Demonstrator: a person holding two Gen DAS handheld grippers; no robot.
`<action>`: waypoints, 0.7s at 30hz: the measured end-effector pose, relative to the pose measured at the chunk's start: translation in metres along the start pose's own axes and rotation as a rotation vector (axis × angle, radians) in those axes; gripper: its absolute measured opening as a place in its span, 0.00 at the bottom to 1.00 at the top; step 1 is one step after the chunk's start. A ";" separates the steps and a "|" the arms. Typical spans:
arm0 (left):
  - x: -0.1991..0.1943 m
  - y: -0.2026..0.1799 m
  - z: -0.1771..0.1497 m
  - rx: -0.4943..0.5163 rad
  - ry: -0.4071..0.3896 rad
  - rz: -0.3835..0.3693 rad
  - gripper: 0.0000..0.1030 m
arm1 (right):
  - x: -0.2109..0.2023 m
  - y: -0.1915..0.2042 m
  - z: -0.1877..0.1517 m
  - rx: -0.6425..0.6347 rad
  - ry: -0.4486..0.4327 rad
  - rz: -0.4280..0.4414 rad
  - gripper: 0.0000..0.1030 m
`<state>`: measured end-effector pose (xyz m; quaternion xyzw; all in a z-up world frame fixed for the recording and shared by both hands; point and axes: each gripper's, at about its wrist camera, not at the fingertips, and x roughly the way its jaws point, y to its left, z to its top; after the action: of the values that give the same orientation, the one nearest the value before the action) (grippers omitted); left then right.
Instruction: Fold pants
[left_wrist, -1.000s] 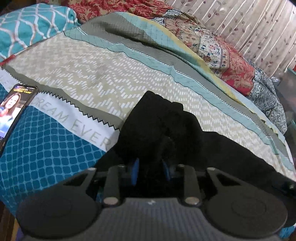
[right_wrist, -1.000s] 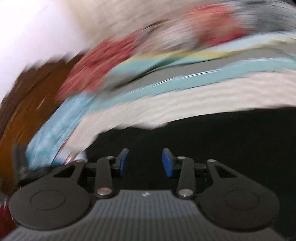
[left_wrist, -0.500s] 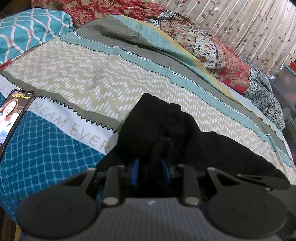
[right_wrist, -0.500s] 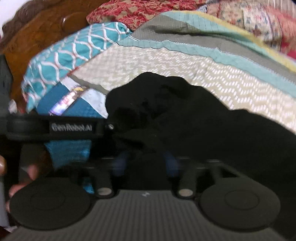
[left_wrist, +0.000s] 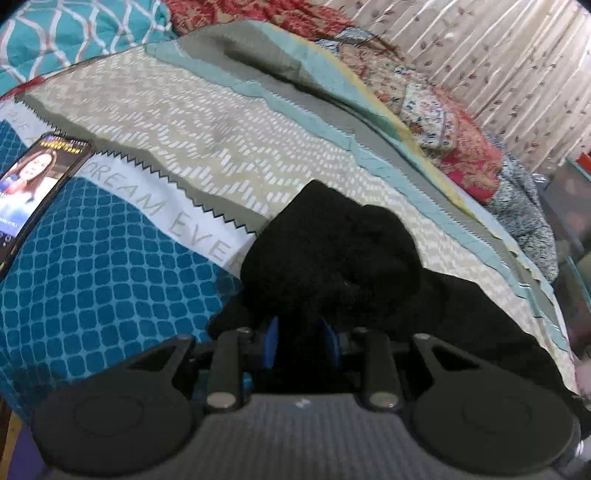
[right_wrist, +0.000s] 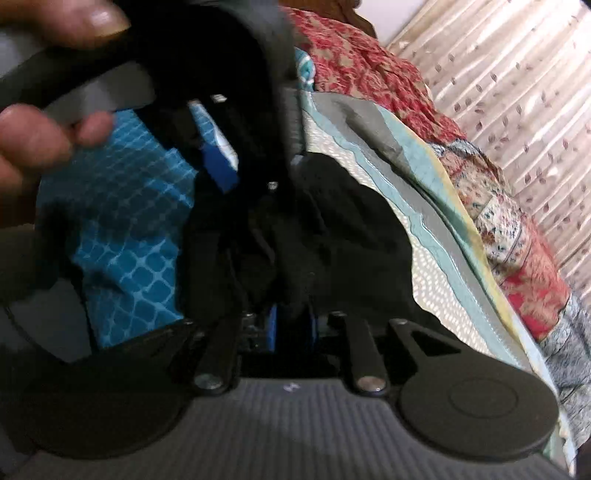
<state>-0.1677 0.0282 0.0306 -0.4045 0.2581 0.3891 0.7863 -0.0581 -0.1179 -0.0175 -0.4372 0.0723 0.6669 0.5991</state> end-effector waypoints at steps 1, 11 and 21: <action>-0.004 0.001 0.002 -0.009 -0.007 -0.017 0.27 | -0.002 -0.010 0.004 0.058 0.005 0.018 0.30; 0.008 0.033 0.046 -0.231 0.015 -0.111 0.73 | -0.034 -0.097 0.003 0.639 -0.060 0.203 0.50; -0.006 0.016 0.050 -0.151 -0.049 -0.095 0.10 | 0.002 -0.087 0.019 0.635 -0.009 0.210 0.16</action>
<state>-0.1796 0.0735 0.0556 -0.4646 0.1894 0.3796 0.7773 0.0073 -0.0812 0.0303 -0.2162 0.3185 0.6711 0.6336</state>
